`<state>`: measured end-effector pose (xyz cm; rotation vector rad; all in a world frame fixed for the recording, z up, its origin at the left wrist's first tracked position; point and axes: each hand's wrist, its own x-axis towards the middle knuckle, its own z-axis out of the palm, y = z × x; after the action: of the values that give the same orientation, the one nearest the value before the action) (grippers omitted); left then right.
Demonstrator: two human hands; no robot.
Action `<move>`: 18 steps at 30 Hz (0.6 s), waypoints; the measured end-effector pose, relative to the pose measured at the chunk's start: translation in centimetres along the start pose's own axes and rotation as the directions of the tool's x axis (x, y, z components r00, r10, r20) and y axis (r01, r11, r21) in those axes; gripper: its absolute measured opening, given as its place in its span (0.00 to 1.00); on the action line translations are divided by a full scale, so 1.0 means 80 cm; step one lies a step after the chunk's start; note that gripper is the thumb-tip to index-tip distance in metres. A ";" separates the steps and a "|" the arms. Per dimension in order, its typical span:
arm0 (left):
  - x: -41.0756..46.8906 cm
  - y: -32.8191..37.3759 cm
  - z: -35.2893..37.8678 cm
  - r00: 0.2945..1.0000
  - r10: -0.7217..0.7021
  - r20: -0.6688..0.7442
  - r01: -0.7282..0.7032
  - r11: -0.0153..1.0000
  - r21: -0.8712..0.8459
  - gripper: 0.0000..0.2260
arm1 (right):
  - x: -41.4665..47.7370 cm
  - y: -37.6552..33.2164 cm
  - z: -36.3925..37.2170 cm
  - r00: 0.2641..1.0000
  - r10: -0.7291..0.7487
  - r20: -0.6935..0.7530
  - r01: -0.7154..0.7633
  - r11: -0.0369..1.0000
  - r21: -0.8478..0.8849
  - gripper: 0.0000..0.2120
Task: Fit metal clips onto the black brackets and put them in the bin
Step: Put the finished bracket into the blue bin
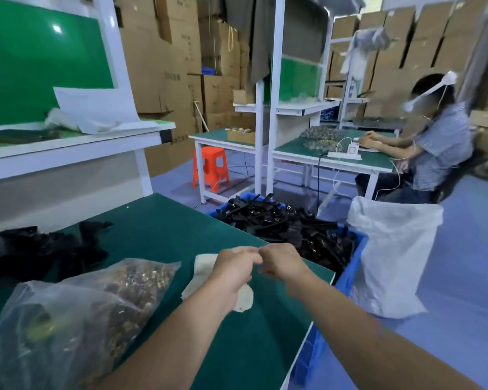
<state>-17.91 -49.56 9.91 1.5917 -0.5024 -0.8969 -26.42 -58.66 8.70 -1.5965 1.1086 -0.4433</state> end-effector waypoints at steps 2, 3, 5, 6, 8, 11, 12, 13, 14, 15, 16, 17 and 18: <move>-0.012 0.006 -0.021 0.995 0.091 -0.039 -0.090 0.996 0.029 0.13 | -0.021 -0.012 0.037 0.997 -0.076 0.002 0.075 0.982 0.173 0.10; -0.018 0.008 -0.031 0.990 0.131 -0.050 -0.127 0.989 0.073 0.14 | -0.029 -0.014 0.053 0.995 -0.094 -0.037 0.100 0.961 0.257 0.12; -0.037 0.008 -0.054 0.979 0.202 -0.037 -0.192 0.964 0.184 0.16 | -0.050 -0.018 0.079 0.991 -0.127 -0.043 0.134 0.929 0.345 0.14; -0.047 0.009 -0.068 0.970 0.242 -0.031 -0.227 0.942 0.247 0.15 | -0.062 -0.021 0.089 0.987 -0.161 -0.015 0.156 0.922 0.354 0.15; -0.071 0.013 -0.101 0.944 0.328 -0.028 -0.297 0.884 0.362 0.14 | -0.089 -0.033 0.108 0.973 -0.229 0.037 0.200 0.908 0.368 0.14; -0.117 0.016 -0.156 0.889 0.457 -0.027 -0.403 0.809 0.428 0.14 | -0.128 -0.053 0.143 0.937 -0.318 0.148 0.240 0.889 0.391 0.13; -0.134 0.015 -0.176 0.863 0.502 -0.057 -0.423 0.779 0.462 0.15 | -0.141 -0.059 0.158 0.917 -0.353 0.186 0.258 0.880 0.399 0.12; -0.149 0.012 -0.197 0.831 0.546 -0.106 -0.427 0.748 0.508 0.16 | -0.153 -0.067 0.174 0.892 -0.391 0.227 0.276 0.869 0.411 0.11; -0.162 0.007 -0.218 0.793 0.584 -0.175 -0.421 0.731 0.537 0.17 | -0.166 -0.074 0.190 0.861 -0.429 0.275 0.293 0.858 0.422 0.12; -0.175 0.001 -0.240 0.754 0.606 -0.254 -0.413 0.737 0.535 0.18 | -0.179 -0.080 0.209 0.822 -0.459 0.337 0.295 0.850 0.437 0.14; -0.187 -0.009 -0.262 0.715 0.613 -0.336 -0.409 0.756 0.511 0.19 | -0.191 -0.085 0.228 0.772 -0.481 0.415 0.282 0.845 0.454 0.16; -0.199 -0.021 -0.285 0.670 0.611 -0.421 -0.403 0.776 0.485 0.18 | -0.205 -0.088 0.249 0.706 -0.497 0.505 0.257 0.844 0.471 0.17; -0.210 -0.034 -0.307 0.623 0.601 -0.500 -0.393 0.793 0.465 0.18 | -0.218 -0.089 0.271 0.631 -0.500 0.593 0.230 0.851 0.472 0.17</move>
<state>-9.57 -20.97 12.48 1.7784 -0.5795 0.1927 -15.55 -32.31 12.24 -1.4594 0.0801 -0.2356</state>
